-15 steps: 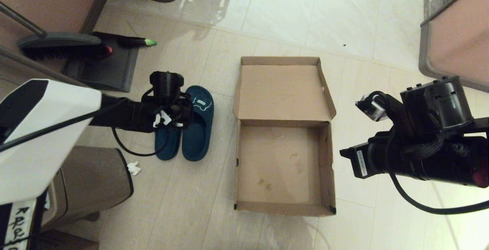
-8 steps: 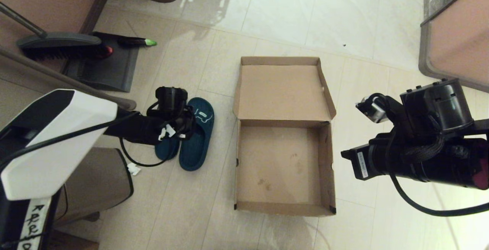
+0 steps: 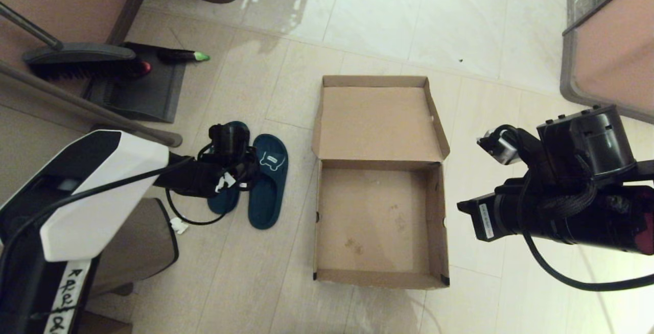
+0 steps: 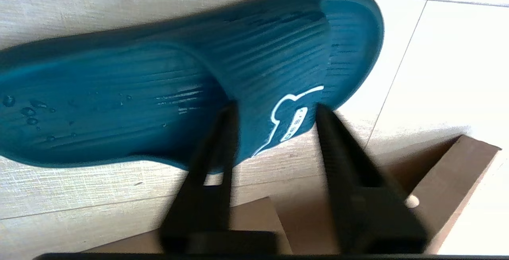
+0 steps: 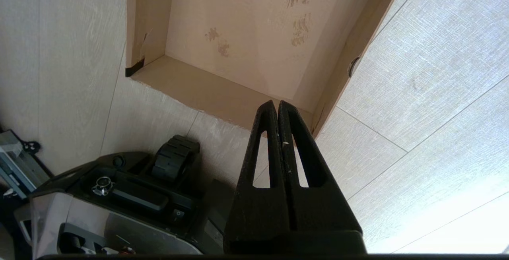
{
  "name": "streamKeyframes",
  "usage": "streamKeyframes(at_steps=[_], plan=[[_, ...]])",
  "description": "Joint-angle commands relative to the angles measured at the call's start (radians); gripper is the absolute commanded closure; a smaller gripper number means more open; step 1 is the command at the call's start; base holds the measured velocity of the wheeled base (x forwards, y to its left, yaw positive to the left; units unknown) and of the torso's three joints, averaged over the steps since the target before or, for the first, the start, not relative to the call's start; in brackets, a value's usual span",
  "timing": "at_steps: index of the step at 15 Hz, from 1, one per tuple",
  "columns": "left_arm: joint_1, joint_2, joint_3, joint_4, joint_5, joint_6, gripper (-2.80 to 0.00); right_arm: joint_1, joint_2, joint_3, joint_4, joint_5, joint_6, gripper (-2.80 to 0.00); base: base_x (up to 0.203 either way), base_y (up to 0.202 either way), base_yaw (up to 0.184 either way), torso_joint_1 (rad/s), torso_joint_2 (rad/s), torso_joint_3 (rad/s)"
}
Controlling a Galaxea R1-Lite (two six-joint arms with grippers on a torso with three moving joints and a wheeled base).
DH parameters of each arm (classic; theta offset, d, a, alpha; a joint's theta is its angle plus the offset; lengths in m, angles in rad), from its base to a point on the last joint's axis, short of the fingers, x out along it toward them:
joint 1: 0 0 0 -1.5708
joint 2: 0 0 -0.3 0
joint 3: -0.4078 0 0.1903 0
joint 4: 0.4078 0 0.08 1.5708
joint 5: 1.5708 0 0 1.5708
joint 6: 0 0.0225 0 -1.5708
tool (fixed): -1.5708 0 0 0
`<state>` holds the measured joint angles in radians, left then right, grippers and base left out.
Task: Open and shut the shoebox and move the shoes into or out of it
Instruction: Put the shoes out of the shoe box, then put the shoes into the shoe box
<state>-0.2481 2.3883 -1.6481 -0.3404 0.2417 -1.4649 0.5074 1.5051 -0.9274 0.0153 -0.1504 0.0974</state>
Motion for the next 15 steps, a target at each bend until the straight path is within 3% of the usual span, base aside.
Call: streamKeyframes(at_steps=[1, 4, 7, 10, 13, 15], plan=[[0.003, 0.011, -0.002, -0.001, -0.008, -0.005, -2.80, 0.002, 0.001, -0.001, 0.000, -0.001, 0.001, 0.00, 0.000, 0.000, 0.000, 0.000, 0.00, 0.000], [-0.005, -0.017, 0.026, 0.013, 0.001, 0.023, -2.80, 0.003, 0.000, 0.004, 0.000, -0.020, 0.002, 0.00, 0.000, 0.000, 0.000, 0.000, 0.00, 0.000], [-0.021, -0.104, 0.161, 0.008, 0.022, 0.091, -2.80, 0.017, -0.019, 0.043, -0.002, -0.021, 0.003, 0.00, 0.000, 0.000, 0.000, 0.000, 0.00, 0.000], [-0.032, -0.230, 0.362, -0.001, 0.019, 0.299, -2.80, 0.022, -0.045, 0.054, -0.002, -0.021, 0.002, 0.00, 0.000, 0.000, 0.000, 0.000, 0.00, 0.000], [-0.058, -0.340, 0.421, -0.017, -0.058, 0.314, -2.80, 0.042, -0.051, 0.062, -0.002, -0.021, 0.001, 0.00, 0.000, 0.000, 0.000, 0.000, 0.00, 0.000], [-0.070, -0.368, 0.431, -0.015, -0.059, 0.309, -2.80, 0.045, -0.051, 0.064, -0.002, -0.021, 0.001, 0.00, 0.000, 0.000, 0.000, 0.000, 0.00, 0.000]])
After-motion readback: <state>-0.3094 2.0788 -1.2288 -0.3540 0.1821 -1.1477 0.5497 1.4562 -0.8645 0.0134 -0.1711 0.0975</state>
